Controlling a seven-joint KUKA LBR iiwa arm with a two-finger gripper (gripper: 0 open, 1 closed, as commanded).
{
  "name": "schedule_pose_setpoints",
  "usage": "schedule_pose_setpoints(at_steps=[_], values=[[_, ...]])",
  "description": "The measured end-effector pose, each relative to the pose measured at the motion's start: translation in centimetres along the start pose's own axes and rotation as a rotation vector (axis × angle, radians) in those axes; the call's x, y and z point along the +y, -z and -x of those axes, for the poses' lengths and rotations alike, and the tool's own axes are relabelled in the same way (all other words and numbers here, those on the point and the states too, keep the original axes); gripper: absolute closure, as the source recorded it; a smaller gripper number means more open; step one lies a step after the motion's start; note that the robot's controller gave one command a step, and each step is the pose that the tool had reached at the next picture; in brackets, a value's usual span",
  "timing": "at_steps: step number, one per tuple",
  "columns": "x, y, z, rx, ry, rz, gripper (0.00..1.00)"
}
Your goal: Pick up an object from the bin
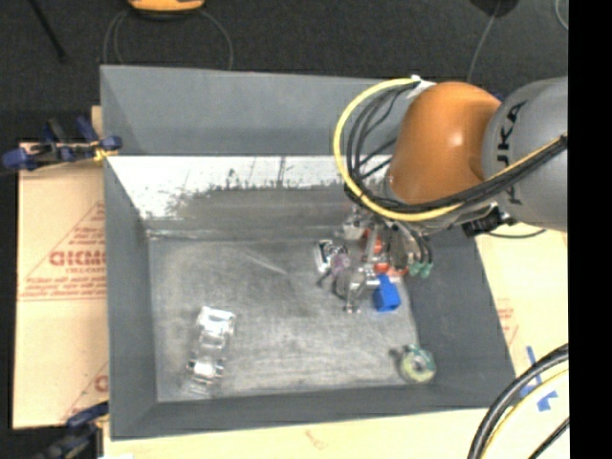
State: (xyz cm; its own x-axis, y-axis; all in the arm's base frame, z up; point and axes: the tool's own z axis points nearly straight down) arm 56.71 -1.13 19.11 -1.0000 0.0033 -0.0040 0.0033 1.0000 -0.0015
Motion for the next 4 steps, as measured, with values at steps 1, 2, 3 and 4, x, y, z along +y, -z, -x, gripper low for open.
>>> schedule_pose_setpoints(at_steps=[1,2,3,4], values=[[-5.8,-8.6,4.3,0.003,0.123,-0.001,0.0],[-11.8,-11.8,1.5,-0.01,0.161,0.006,0.0],[-11.7,-11.4,1.8,-0.018,0.163,0.001,1.0],[-9.0,6.0,-0.6,-0.008,0.364,-0.002,1.0]])
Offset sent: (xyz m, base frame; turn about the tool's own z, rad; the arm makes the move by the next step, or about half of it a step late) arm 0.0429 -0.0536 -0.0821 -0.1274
